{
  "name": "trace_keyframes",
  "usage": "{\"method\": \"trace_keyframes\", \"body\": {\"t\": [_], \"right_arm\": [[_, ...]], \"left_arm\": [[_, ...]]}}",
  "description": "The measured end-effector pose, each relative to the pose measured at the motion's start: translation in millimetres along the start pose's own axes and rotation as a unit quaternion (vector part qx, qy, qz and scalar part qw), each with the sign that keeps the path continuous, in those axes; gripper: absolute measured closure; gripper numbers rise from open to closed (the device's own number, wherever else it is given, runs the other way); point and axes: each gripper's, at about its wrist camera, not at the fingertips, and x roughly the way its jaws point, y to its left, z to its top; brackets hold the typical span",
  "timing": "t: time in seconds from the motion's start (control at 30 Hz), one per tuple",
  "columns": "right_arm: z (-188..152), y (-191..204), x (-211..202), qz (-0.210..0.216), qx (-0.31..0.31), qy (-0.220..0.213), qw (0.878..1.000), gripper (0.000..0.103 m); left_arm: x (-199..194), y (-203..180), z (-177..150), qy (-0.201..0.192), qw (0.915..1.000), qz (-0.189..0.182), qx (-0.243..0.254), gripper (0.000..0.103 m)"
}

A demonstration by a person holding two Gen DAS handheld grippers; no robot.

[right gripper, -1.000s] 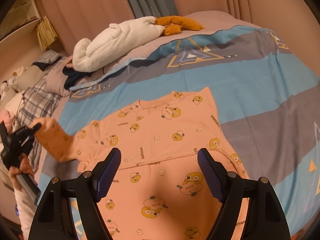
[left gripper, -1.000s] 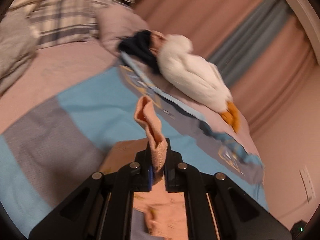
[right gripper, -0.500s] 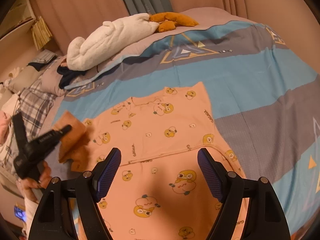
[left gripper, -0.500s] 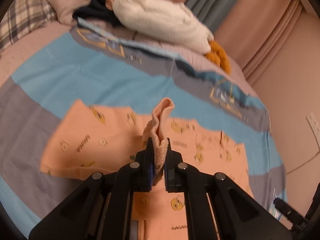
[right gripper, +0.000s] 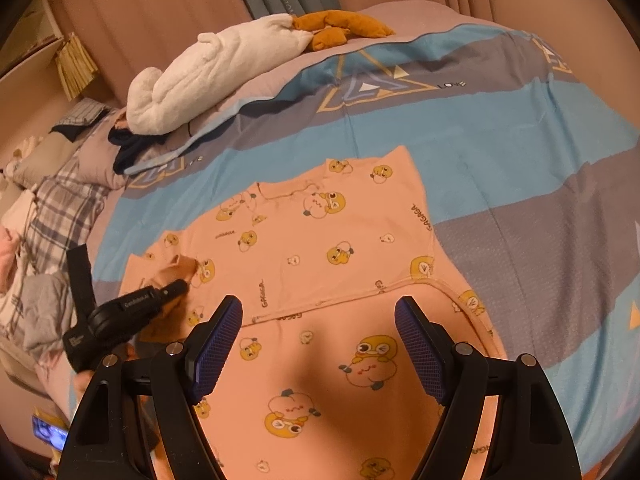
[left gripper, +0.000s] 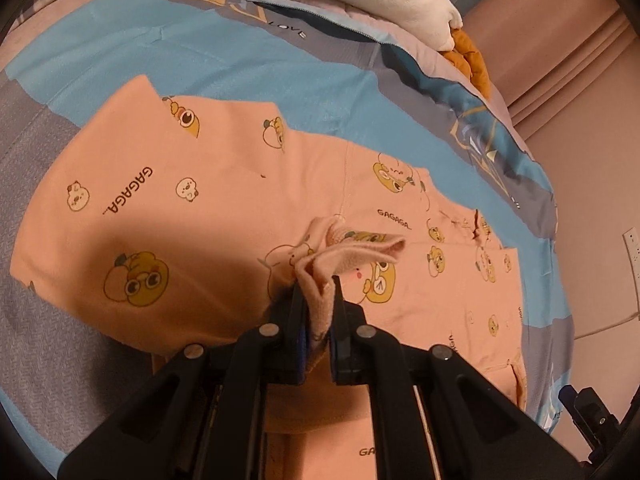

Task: Fold small clothes
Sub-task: 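Lay the leg onto the body with the left gripper and release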

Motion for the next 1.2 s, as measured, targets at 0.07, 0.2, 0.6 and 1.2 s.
{"method": "trace_keyframes", "body": {"t": [0.07,0.2,0.6,1.2], "right_arm": [[-1,1,1,0.003,0.000,0.003,1.000,0.023],[-1,1,1,0.003,-0.001,0.005,1.000,0.023],[0,6,-2,0.020,-0.001,0.001,1.000,0.023],[1,28,-3,0.046,-0.018,0.008,0.999,0.023]], "left_arm": [[1,1,1,0.004,1.0000,-0.001,-0.007,0.095],[-10,-1,4,0.013,0.9992,-0.033,-0.019,0.063],[-120,7,3,-0.089,0.9930,-0.058,-0.052,0.009],[-199,75,-38,-0.144,0.9814,0.026,-0.124,0.008]]}}
